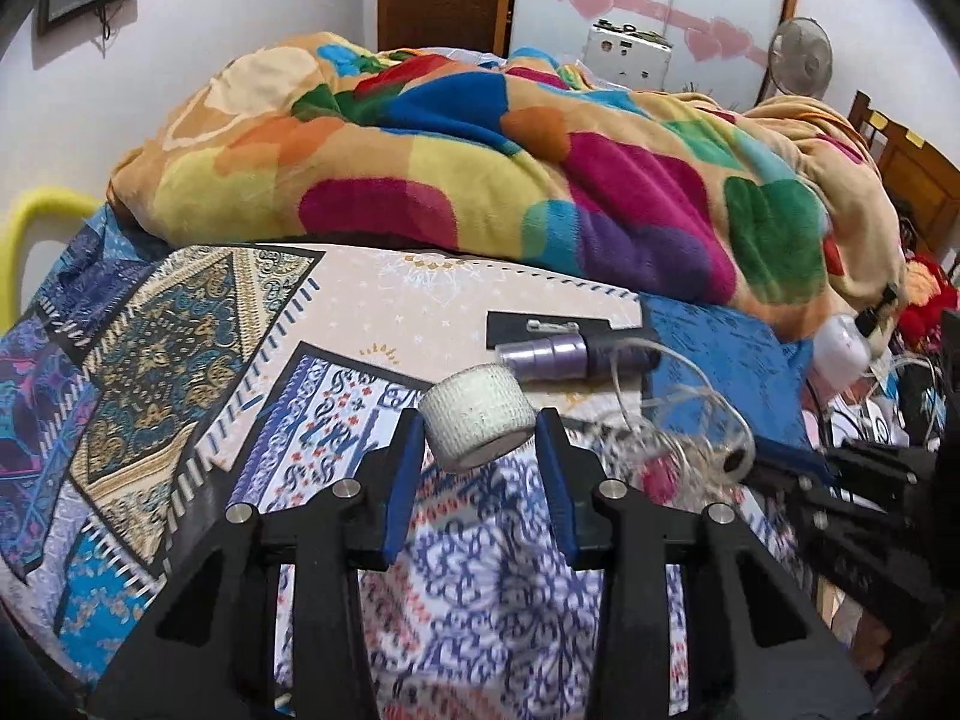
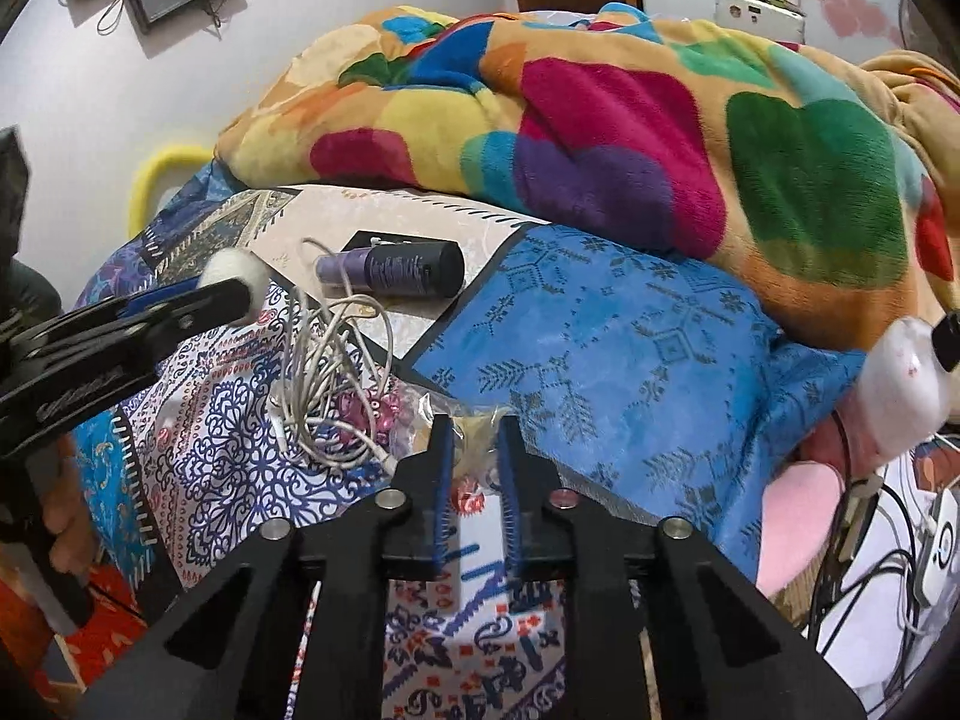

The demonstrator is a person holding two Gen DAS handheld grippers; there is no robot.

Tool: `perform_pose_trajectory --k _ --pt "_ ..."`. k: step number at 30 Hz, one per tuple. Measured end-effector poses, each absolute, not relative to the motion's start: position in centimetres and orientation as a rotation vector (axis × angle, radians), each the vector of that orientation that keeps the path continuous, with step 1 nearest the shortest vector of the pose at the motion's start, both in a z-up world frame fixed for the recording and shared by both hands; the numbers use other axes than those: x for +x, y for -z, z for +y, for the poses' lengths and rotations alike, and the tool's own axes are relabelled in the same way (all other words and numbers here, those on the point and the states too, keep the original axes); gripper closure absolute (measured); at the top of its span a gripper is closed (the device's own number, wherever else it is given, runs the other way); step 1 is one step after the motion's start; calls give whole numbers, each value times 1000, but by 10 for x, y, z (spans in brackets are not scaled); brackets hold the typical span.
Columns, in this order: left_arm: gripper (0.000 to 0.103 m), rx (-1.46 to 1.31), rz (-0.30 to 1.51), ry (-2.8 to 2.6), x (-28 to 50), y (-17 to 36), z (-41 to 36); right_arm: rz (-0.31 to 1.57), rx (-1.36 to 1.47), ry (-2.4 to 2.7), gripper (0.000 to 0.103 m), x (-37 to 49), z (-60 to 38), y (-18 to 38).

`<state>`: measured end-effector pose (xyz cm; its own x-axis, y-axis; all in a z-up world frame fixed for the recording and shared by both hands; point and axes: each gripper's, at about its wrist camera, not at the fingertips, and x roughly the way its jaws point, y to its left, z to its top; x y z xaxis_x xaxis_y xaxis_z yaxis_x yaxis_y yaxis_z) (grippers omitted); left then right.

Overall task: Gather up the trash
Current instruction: 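Grasp the white tape roll with the left tool while the right tool grasps the clear plastic bag, then carry the tape roll and clear bag with both tools toward the white bucket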

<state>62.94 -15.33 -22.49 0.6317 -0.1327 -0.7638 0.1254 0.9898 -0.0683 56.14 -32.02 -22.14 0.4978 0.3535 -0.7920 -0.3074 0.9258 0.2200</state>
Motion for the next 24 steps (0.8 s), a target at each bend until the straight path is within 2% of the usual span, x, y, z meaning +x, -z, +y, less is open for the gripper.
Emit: perform_pose_trajectory --k 10,24 --pt "65 -8 887 166 585 206 -149 931 126 -336 95 549 -332 202" --pt "65 17 845 167 521 152 -136 827 135 -319 95 498 -334 132"
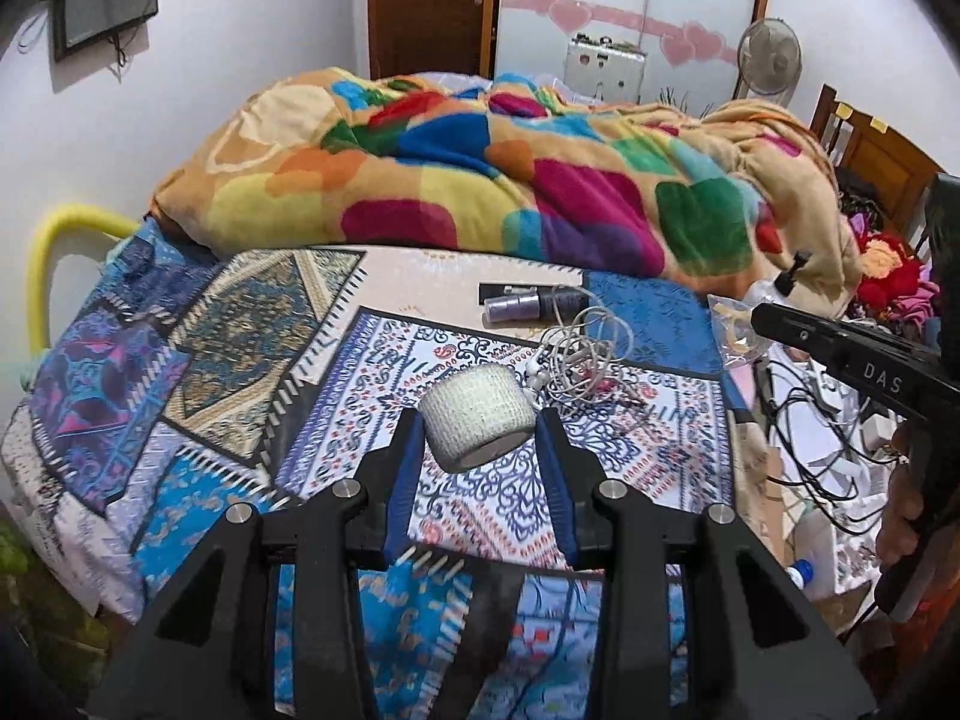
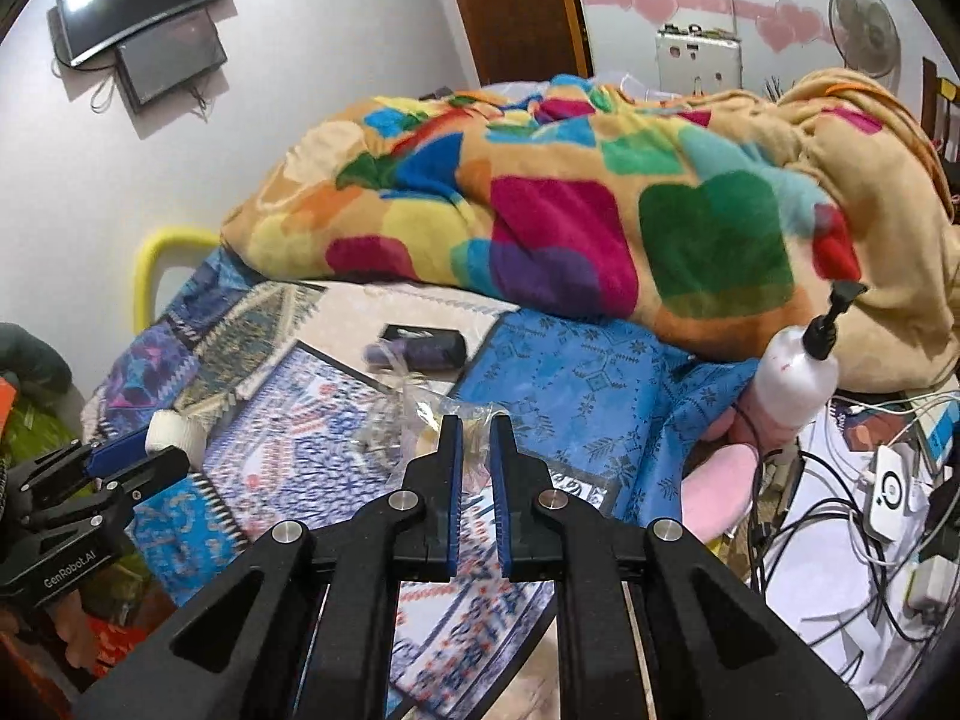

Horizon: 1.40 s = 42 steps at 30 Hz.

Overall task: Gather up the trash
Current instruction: 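Carry the tape roll and clear bag with both tools toward the white bucket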

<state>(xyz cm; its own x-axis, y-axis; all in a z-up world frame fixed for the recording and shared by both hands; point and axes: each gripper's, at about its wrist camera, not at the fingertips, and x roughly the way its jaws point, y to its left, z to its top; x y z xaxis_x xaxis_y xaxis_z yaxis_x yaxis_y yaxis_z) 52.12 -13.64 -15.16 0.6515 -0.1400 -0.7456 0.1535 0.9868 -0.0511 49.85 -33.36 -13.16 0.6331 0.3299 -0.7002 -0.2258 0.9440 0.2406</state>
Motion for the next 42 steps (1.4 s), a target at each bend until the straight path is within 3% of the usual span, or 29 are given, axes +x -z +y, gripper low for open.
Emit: perform_pose_trajectory --k 9,22,42 --pt "65 16 758 146 456 92 -113 746 97 -376 95 448 -304 76" --pt "65 -32 666 88 357 49 -50 674 52 -507 95 372 -237 34" --pt "65 -134 700 -182 243 92 110 717 -61 -767 95 300 -91 51"
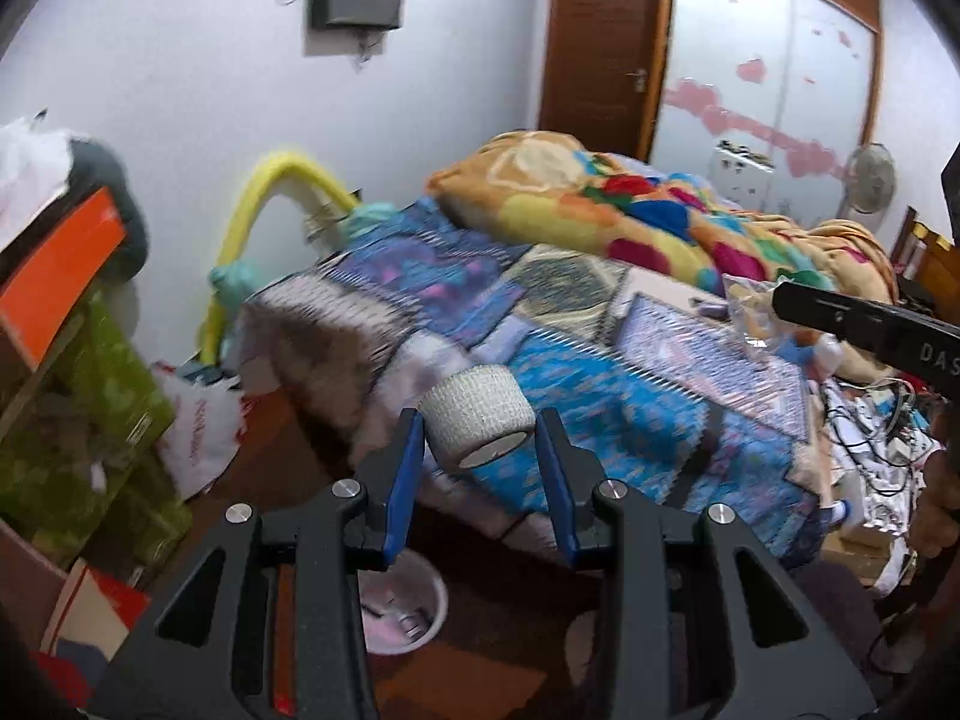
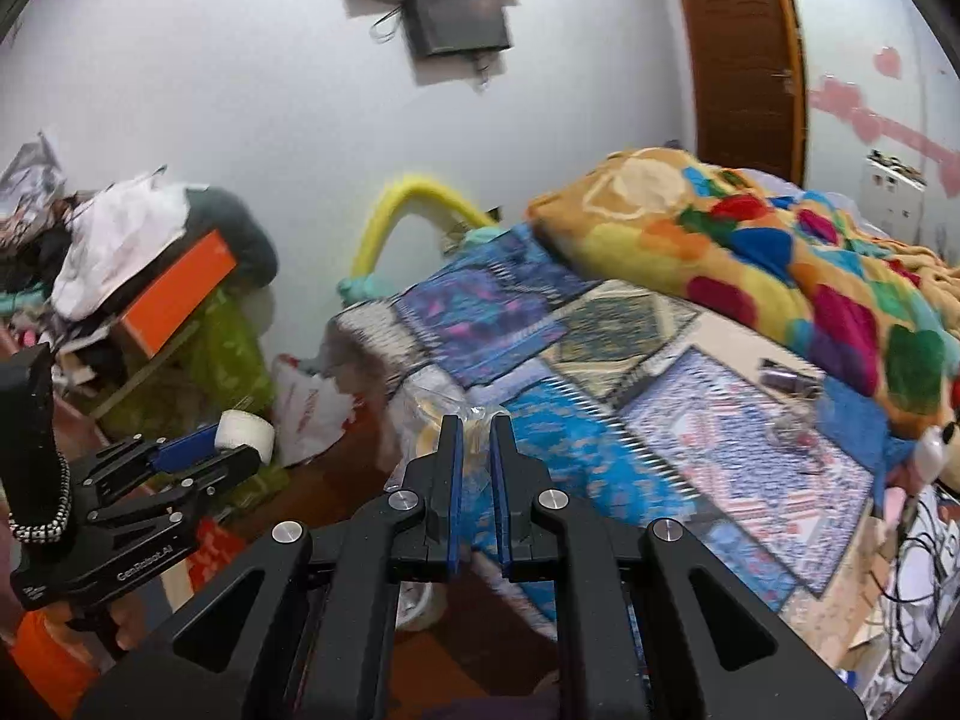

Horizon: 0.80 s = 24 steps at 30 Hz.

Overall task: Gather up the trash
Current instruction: 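Carry the tape roll and clear bag with both tools toward the white bucket, then open the right tool to drop the bag while the left tool drops the tape roll into the bucket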

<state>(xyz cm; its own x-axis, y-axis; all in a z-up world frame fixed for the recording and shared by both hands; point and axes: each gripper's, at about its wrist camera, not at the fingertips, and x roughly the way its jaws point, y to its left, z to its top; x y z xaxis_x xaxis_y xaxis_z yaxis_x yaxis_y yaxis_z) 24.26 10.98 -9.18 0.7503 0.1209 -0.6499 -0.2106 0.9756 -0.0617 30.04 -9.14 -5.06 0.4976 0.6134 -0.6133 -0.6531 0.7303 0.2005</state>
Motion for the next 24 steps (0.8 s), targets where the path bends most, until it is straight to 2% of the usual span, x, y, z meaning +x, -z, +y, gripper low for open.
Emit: perform_pose_trajectory --k 12,24 --pt "65 -291 796 -339 209 162 189 869 -180 -906 95 283 -1 111" --pt "65 -422 992 -403 204 267 227 1076 -331 -985 95 283 75 201"
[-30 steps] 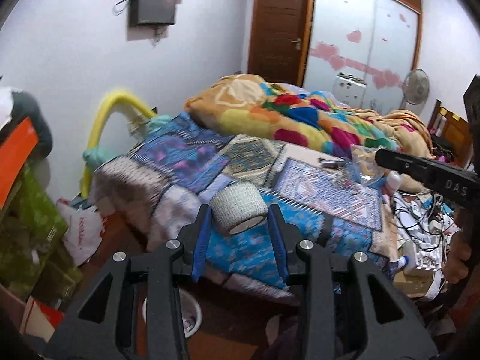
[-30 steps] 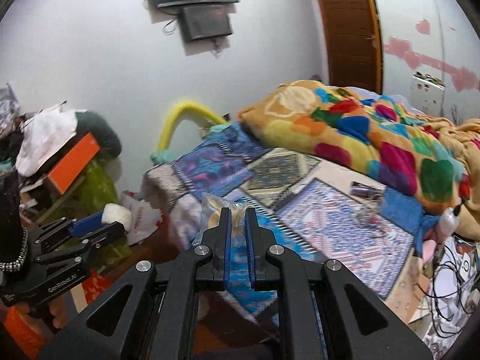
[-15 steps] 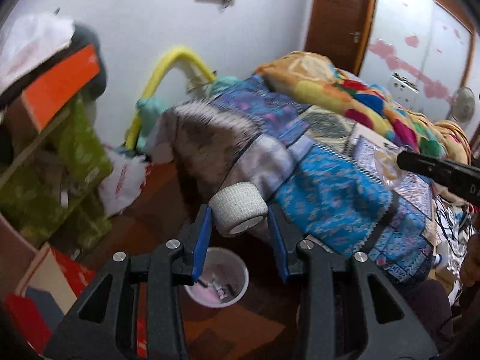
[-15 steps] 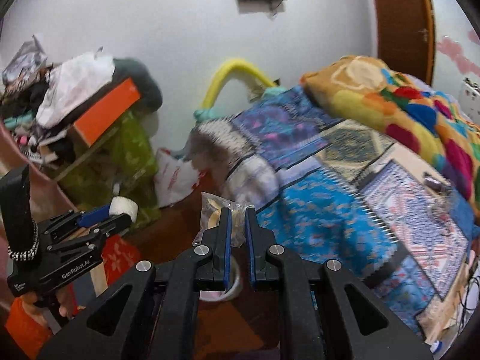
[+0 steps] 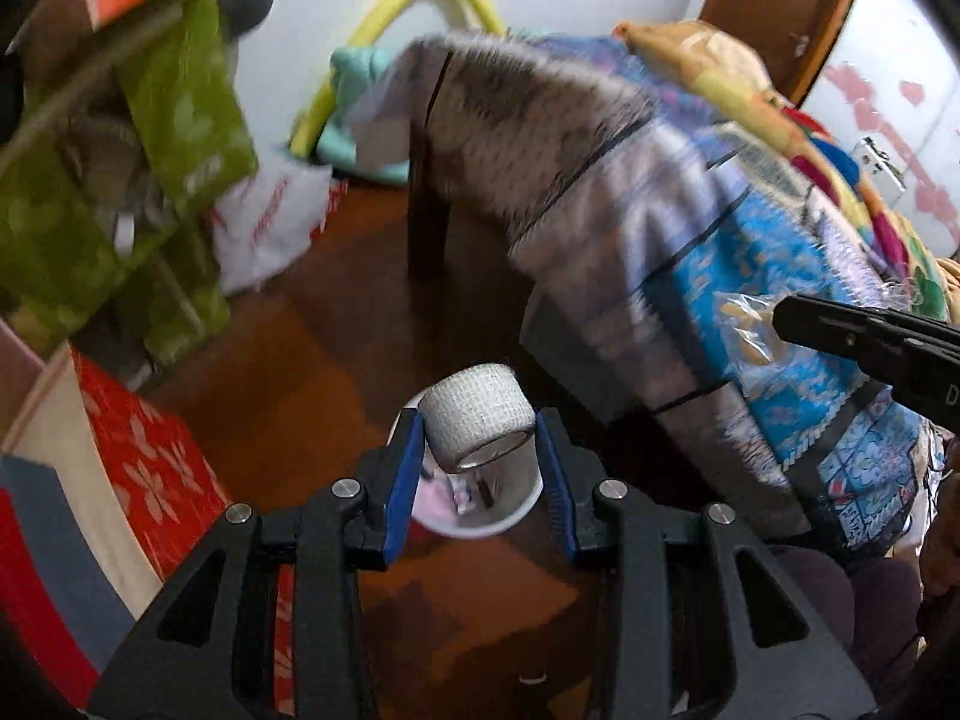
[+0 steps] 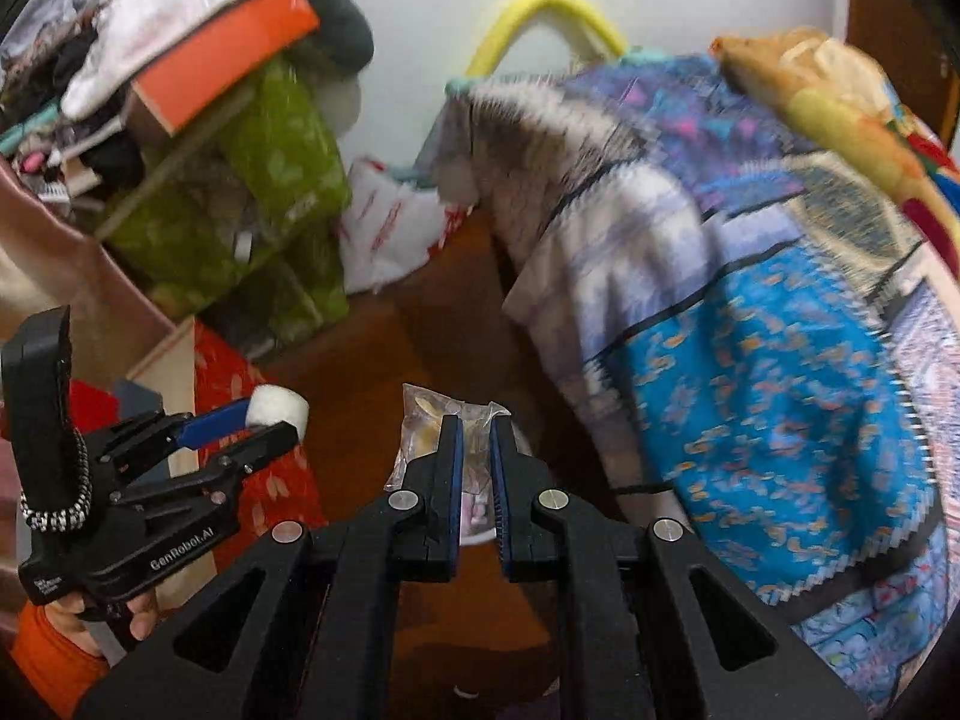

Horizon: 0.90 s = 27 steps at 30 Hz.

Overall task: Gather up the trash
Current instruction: 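Open the right tool to drop the bag while the left tool drops the tape roll into the bucket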

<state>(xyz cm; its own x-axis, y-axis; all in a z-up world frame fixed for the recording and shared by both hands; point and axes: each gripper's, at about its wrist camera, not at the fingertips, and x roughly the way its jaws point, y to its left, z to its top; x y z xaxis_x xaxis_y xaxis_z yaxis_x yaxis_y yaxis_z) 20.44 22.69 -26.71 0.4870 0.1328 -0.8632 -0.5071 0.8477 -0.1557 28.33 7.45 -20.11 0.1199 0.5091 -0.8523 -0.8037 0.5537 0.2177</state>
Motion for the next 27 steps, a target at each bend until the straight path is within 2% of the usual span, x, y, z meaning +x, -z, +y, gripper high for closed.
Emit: perform_pose_trajectory --k 7,12,15,17,18,19,27 --pt "65 -519 1116 -433 212 330 242 1192 -424 -1002 95 292 116 257" --pt "65 -541 1181 -427 219 359 246 1230 -464 -1049 94 293 137 273" --pt "65 -566 1198 -415 222 365 250 1256 -456 -1103 92 295 145 275" --pt "65 -579 1198 -415 224 366 253 1289 -446 -1127 86 297 149 278" --pt "65 -584 1196 -415 226 366 254 1293 -441 -1130 78 299 149 280" --pt "65 -591 1189 -410 226 365 255 1284 -440 -1121 75 299 149 280" --pt "61 -561 1188 -426 238 356 251 1282 -425 -1088 75 305 135 275"
